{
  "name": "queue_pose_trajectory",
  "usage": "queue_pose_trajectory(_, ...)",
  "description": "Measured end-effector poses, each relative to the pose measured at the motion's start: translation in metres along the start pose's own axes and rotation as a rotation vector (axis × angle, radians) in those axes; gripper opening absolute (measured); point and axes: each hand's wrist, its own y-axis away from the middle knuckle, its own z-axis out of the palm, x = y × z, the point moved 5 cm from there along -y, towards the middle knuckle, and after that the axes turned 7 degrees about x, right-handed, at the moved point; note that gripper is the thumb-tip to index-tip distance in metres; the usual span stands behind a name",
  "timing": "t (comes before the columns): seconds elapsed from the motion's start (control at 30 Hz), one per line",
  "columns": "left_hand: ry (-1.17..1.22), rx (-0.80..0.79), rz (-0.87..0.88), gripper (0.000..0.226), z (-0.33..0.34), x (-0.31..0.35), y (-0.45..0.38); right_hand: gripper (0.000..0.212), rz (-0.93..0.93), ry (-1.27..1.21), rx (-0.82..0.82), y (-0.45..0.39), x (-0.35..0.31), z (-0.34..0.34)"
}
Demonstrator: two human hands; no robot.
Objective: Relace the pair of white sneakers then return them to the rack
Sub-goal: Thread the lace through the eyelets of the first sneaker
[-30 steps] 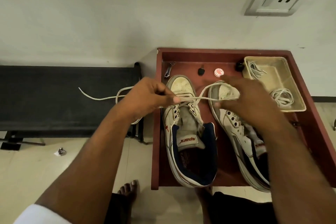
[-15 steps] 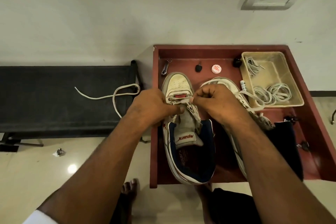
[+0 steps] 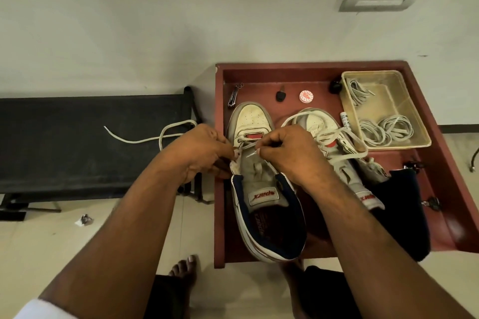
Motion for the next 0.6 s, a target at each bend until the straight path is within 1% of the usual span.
queue_pose_trajectory(0.07,0.043,-0.010,-0.002,0.008,0.000,0.000,0.001,0.012,-0.012,-0.006,0.054,0.000,-0.001,0.001)
queue_pose_trajectory(0.17,0.062,-0.023,-0.006,0.013,0.000,0.000,0.001,0.012,-0.023,-0.032,0.089,0.001,-0.003,0.004)
queue_pose_trajectory(0.47,0.080,-0.051,-0.018,0.019,-0.001,-0.001,0.000,0.012,-0.008,-0.028,0.045,0.002,-0.003,0.011)
queue_pose_trajectory(0.6,0.074,-0.050,-0.020,0.018,-0.002,-0.001,0.000,0.013,-0.001,-0.016,0.063,0.004,-0.003,0.011)
